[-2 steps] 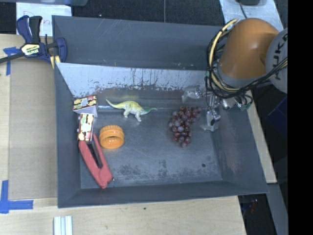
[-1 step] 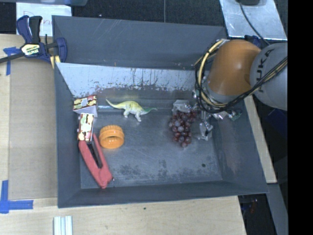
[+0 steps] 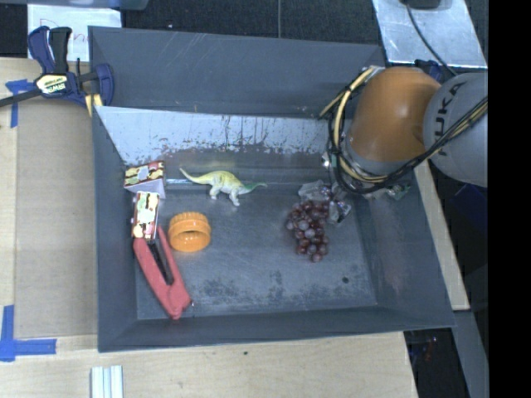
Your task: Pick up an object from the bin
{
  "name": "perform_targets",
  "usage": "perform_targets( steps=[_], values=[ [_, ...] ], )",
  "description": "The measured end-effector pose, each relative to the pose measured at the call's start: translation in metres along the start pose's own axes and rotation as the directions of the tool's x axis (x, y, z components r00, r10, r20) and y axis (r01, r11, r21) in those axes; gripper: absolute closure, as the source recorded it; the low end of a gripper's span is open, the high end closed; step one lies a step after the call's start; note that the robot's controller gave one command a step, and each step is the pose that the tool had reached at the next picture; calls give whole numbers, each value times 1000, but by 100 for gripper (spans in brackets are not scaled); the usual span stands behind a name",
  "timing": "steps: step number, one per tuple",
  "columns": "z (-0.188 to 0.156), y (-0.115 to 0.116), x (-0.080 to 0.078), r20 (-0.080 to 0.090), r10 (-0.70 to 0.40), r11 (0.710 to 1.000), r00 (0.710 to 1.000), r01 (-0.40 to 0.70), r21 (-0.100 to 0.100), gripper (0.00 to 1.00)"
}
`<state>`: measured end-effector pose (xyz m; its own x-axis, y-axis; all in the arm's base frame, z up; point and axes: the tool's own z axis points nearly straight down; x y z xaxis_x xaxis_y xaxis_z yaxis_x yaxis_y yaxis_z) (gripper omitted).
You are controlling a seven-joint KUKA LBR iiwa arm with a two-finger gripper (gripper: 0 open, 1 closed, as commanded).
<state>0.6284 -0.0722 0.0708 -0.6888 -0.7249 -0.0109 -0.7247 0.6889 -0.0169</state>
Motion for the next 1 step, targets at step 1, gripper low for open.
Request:
perform_targets(
  steps=[1],
  values=[
    [0, 0, 0, 0, 0, 1000, 1000, 0, 0, 100]
  ],
)
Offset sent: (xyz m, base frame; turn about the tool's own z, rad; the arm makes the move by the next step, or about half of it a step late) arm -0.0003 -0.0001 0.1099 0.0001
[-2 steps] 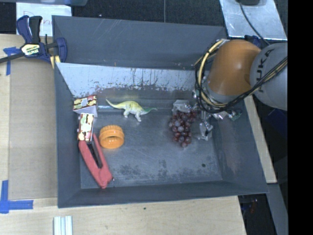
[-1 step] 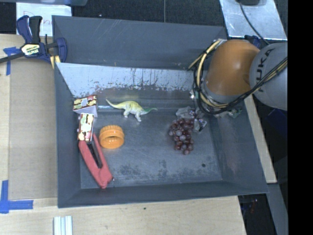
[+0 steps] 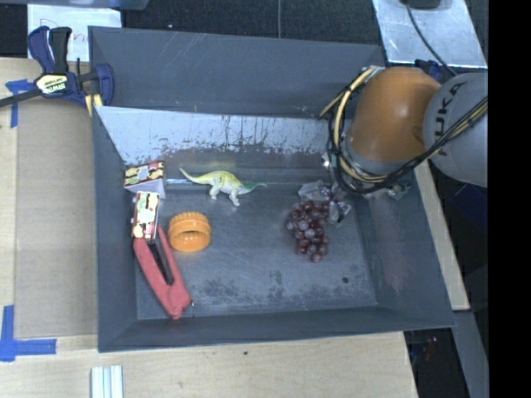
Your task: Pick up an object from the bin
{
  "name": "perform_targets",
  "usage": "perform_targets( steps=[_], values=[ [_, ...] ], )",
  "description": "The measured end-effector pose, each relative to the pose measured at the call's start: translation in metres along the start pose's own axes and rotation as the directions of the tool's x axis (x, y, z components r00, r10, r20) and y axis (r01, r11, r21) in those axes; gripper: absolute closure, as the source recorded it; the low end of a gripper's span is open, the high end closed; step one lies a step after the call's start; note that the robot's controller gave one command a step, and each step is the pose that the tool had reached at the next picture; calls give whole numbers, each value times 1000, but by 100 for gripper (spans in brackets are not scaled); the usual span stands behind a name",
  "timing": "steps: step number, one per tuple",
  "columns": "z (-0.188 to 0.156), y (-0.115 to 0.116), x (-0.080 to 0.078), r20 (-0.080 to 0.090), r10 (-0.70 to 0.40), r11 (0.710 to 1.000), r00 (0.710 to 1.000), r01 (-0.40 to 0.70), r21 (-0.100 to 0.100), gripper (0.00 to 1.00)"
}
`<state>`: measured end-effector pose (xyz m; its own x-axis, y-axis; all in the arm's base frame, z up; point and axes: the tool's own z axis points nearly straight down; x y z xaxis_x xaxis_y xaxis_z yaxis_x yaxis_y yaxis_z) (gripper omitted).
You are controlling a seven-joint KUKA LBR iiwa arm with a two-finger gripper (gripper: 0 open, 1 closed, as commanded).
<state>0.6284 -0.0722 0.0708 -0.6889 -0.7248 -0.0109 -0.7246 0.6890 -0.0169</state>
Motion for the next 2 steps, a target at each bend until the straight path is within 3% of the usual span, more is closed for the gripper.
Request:
perform_targets(
  steps=[1, 2],
  values=[
    [-33, 2, 2, -5, 2, 1000, 1000, -2, -8, 100],
    [-88, 0, 0, -2, 3, 1000, 1000, -3, -5, 100]
  ],
)
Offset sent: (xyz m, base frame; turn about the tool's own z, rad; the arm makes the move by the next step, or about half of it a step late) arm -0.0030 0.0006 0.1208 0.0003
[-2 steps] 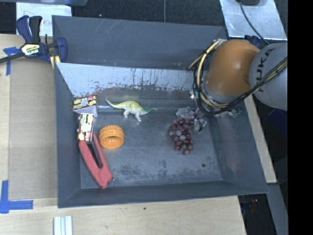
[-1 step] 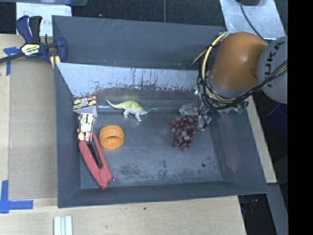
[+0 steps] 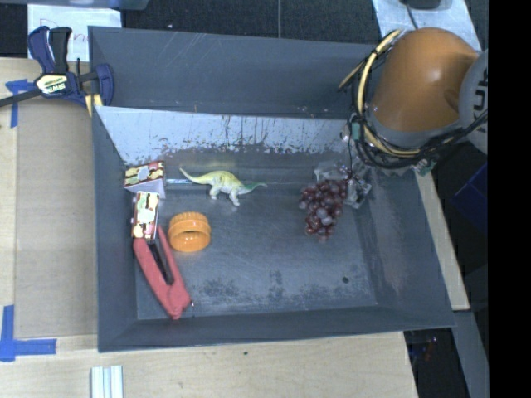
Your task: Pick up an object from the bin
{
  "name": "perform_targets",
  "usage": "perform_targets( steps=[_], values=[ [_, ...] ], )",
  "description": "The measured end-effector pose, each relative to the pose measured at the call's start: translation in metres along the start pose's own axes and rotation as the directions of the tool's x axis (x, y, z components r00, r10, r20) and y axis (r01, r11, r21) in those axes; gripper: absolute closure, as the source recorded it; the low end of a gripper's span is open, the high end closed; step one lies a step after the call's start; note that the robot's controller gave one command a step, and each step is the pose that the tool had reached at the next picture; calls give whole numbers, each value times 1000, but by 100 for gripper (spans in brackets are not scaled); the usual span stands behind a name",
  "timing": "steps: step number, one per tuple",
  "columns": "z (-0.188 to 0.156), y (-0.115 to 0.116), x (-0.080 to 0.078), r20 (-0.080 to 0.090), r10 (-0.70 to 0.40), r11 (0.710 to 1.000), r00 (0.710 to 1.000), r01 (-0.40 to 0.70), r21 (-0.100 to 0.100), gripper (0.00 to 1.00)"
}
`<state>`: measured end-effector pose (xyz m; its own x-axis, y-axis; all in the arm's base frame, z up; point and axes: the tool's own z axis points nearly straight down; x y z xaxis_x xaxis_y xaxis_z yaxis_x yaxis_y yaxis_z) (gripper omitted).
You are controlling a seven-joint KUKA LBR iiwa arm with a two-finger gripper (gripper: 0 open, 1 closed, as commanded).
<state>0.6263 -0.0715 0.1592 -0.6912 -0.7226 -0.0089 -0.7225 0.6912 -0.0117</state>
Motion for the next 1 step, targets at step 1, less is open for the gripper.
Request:
perform_targets(
  steps=[1],
  values=[
    [-21, -2, -1, 4, 2, 1000, 1000, -2, 5, 100]
  ],
)
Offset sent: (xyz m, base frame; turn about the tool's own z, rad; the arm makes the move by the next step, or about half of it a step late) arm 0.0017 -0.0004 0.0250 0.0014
